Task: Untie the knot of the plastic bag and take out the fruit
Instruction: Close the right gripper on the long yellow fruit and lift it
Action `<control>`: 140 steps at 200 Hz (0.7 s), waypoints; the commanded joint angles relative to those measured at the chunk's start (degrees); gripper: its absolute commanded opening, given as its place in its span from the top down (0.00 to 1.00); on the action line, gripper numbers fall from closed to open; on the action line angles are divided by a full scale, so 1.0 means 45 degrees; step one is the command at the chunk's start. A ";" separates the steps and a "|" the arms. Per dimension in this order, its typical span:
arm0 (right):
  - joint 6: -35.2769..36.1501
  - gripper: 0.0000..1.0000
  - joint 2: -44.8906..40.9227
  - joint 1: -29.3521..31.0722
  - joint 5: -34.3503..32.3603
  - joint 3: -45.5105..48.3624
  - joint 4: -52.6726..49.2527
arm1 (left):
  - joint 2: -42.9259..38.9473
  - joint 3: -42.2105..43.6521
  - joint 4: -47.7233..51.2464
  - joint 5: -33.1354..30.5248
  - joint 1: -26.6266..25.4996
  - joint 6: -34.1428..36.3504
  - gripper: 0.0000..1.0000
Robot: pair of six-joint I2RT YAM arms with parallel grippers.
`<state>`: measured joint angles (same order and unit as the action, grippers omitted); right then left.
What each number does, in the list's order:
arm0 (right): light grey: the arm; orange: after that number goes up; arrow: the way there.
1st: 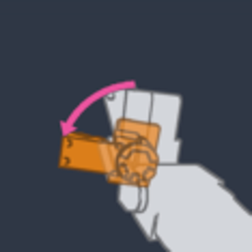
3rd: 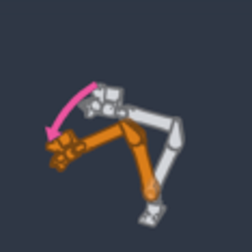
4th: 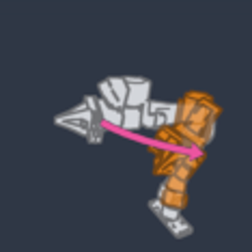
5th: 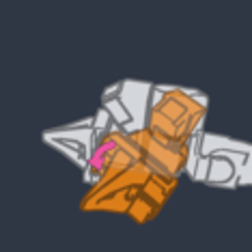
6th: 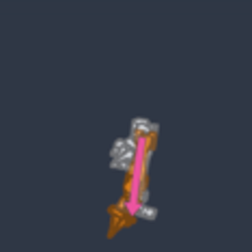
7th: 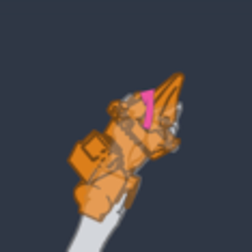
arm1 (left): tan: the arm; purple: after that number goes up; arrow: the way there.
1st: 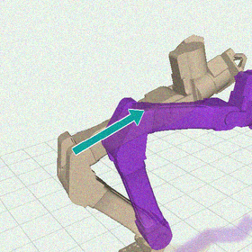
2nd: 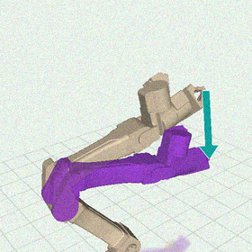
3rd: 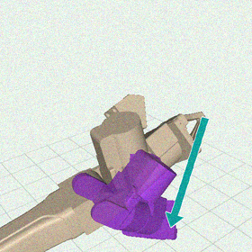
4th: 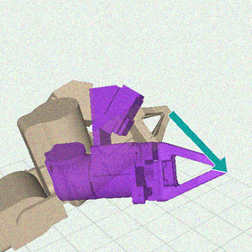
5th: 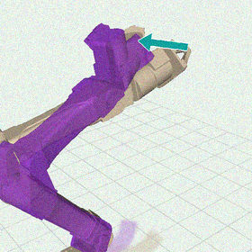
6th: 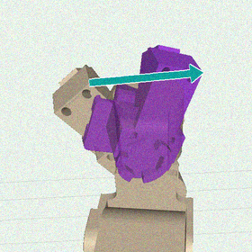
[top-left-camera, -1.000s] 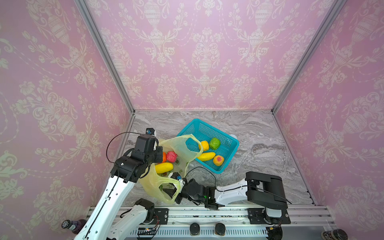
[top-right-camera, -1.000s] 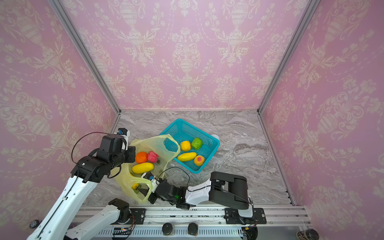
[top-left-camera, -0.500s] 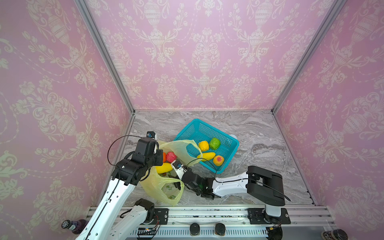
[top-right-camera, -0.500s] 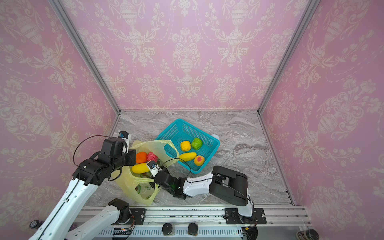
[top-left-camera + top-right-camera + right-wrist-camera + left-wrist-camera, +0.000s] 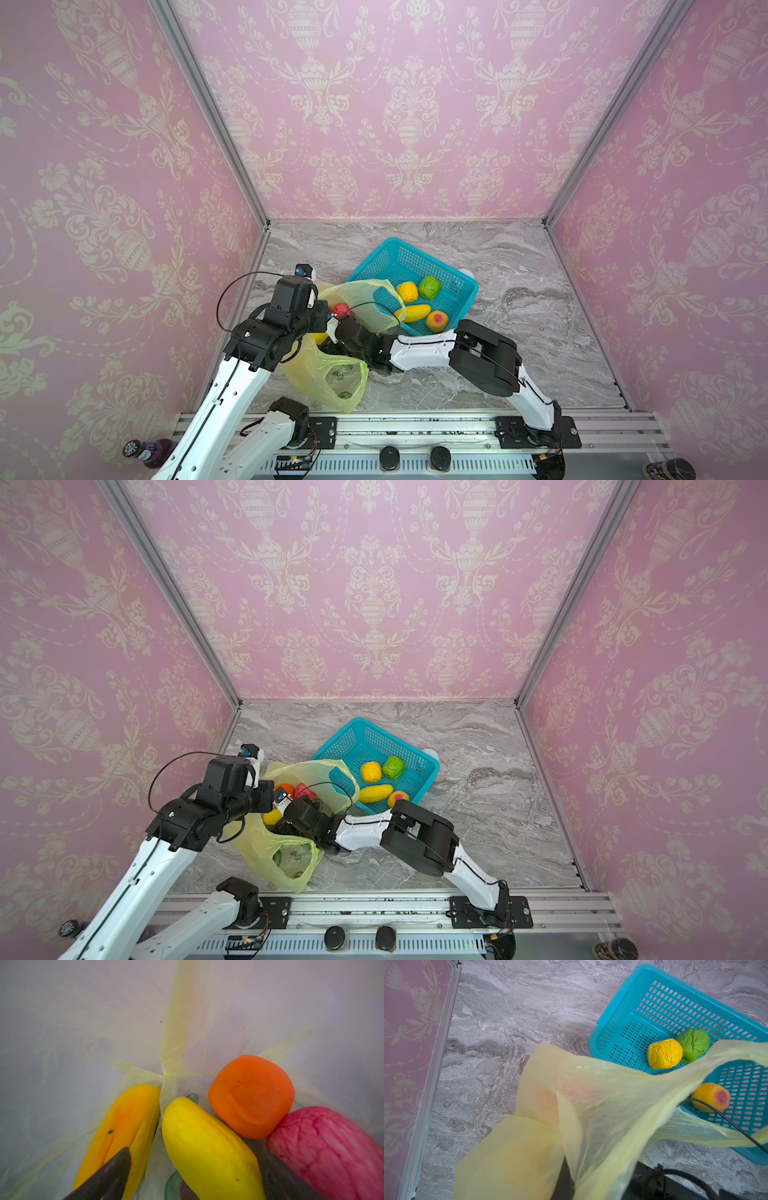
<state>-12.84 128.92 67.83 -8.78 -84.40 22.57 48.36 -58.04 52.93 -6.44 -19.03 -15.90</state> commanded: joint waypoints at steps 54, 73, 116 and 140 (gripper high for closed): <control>0.0363 0.08 0.1429 -0.0152 -0.1310 -0.1514 -0.2953 | -0.0257 0.0144 -0.0071 0.0166 -0.0111 0.0022 1.00; 0.0286 0.16 0.1327 -0.0152 -0.1588 -0.1243 -0.2984 | -0.0278 0.0145 -0.0062 0.0126 -0.0115 0.0018 1.00; 0.0158 0.34 0.0532 -0.0143 -0.2079 -0.0251 -0.2361 | -0.0232 0.0169 -0.0065 0.0126 -0.0119 0.0016 1.00; 0.0033 0.45 -0.0062 -0.0116 -0.1830 0.0241 -0.1966 | -0.0200 0.0164 -0.0062 0.0112 -0.0100 0.0018 1.00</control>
<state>-12.03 132.18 67.35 -16.23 -86.17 13.69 47.66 -57.91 52.75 -6.26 -19.03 -15.90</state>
